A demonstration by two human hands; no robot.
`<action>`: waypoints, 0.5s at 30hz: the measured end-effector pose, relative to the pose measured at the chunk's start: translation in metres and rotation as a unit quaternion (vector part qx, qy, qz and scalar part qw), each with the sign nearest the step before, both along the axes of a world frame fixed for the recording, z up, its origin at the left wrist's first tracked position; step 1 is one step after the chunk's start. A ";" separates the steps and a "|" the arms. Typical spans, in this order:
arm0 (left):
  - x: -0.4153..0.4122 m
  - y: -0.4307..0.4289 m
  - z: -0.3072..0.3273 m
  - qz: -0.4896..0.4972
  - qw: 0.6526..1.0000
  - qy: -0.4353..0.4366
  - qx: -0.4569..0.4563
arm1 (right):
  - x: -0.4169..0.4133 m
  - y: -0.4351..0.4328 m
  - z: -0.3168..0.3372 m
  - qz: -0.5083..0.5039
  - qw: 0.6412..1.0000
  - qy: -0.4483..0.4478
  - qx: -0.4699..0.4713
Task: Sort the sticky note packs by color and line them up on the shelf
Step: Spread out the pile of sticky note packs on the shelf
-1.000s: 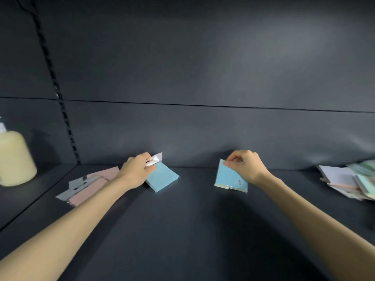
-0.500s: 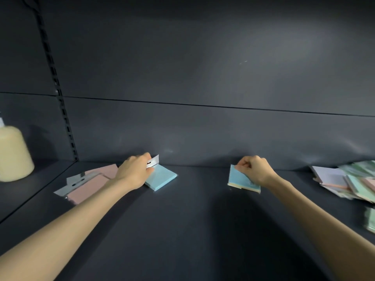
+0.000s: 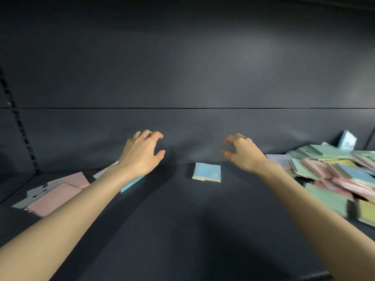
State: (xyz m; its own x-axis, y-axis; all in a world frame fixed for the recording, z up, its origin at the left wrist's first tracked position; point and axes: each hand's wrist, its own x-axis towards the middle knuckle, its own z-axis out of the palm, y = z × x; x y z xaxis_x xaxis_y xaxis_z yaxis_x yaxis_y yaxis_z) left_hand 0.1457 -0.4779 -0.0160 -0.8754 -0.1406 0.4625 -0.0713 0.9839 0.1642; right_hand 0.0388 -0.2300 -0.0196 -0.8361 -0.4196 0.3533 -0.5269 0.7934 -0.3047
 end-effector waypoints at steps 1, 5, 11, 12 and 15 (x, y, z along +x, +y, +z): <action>0.000 0.015 0.005 -0.016 1.000 0.009 -0.003 | 0.003 0.011 0.004 -0.004 1.000 0.011 -0.005; 0.000 0.078 0.020 -0.080 0.996 0.037 -0.001 | 0.014 0.066 0.018 -0.026 0.998 0.047 -0.014; 0.001 0.193 0.019 -0.146 0.988 0.052 0.017 | 0.036 0.174 0.021 -0.061 0.995 0.075 0.001; 0.001 0.214 0.016 -0.153 0.987 0.050 0.024 | 0.040 0.195 0.020 -0.064 0.995 0.072 0.007; -0.001 0.274 0.007 -0.173 0.984 0.043 0.032 | 0.050 0.255 0.014 -0.068 0.995 0.064 0.025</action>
